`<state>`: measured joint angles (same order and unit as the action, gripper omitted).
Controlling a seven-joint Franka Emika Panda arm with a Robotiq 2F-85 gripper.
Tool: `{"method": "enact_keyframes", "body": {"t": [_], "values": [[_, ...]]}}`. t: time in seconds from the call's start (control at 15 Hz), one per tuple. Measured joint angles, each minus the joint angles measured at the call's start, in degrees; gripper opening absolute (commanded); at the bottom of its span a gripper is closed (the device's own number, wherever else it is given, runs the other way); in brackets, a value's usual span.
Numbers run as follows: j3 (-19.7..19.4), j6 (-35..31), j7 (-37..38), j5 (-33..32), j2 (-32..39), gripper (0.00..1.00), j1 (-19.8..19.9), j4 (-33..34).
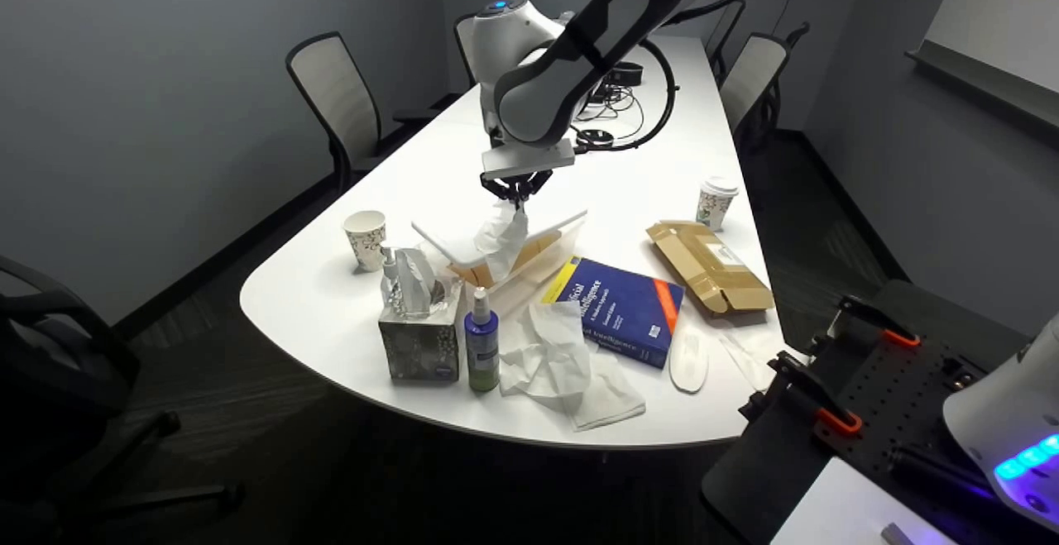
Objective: Remove a tissue from the tissue box and wipe the white lid of the lunchbox with the tissue
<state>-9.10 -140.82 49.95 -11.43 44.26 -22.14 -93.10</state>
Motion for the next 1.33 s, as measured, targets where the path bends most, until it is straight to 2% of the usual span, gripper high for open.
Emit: {"method": "enact_keyframes", "body": {"t": [0.93, 1.33], "values": [[3.19, -0.94, -0.56, -1.15, 7.58, 0.0, -2.38, 10.82], [5.04, -0.95, -3.61, -0.96, 11.54, 0.0, -2.67, 16.24]]}}
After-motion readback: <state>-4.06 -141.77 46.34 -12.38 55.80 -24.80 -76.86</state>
